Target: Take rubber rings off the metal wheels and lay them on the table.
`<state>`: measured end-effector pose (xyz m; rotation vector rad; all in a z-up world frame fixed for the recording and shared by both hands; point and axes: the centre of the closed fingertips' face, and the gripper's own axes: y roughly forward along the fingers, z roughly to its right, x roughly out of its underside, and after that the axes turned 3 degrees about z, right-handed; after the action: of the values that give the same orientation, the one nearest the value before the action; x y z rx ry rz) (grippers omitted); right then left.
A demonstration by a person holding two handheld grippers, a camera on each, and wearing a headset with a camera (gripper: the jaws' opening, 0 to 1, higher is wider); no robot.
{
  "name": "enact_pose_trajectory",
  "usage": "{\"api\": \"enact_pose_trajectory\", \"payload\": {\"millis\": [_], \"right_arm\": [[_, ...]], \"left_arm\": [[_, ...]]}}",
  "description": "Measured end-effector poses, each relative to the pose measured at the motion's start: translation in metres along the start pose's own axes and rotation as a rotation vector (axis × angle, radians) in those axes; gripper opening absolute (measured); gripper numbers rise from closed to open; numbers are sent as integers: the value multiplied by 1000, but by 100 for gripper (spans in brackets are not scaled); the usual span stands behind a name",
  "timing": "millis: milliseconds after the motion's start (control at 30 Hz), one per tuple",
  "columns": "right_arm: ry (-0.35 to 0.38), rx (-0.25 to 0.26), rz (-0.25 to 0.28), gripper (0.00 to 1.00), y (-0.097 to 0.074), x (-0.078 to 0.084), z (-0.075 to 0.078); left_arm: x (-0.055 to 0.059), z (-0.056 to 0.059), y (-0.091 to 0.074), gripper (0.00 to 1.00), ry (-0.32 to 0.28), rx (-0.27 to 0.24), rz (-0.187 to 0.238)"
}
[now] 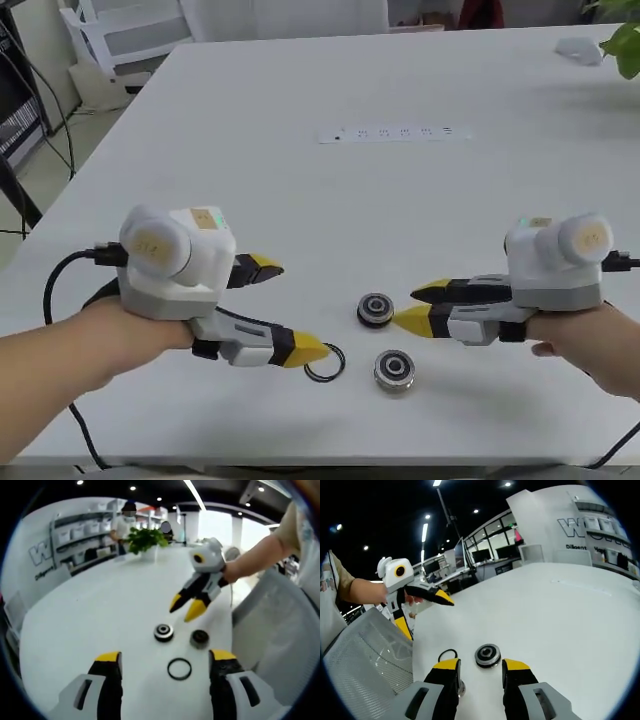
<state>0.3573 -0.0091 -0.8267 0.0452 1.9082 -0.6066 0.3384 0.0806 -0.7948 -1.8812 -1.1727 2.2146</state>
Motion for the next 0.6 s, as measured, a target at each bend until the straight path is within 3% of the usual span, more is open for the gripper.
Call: {"api": "enact_pose_trajectory", "payload": {"millis": [333, 600], "right_arm": [[-18, 8, -7, 31, 5, 6, 5], [-17, 12, -11, 30, 10, 14, 8]], "left_arm": [[0, 2, 14, 69, -11, 6, -3], [6, -6, 25, 66, -13, 8, -15]]}}
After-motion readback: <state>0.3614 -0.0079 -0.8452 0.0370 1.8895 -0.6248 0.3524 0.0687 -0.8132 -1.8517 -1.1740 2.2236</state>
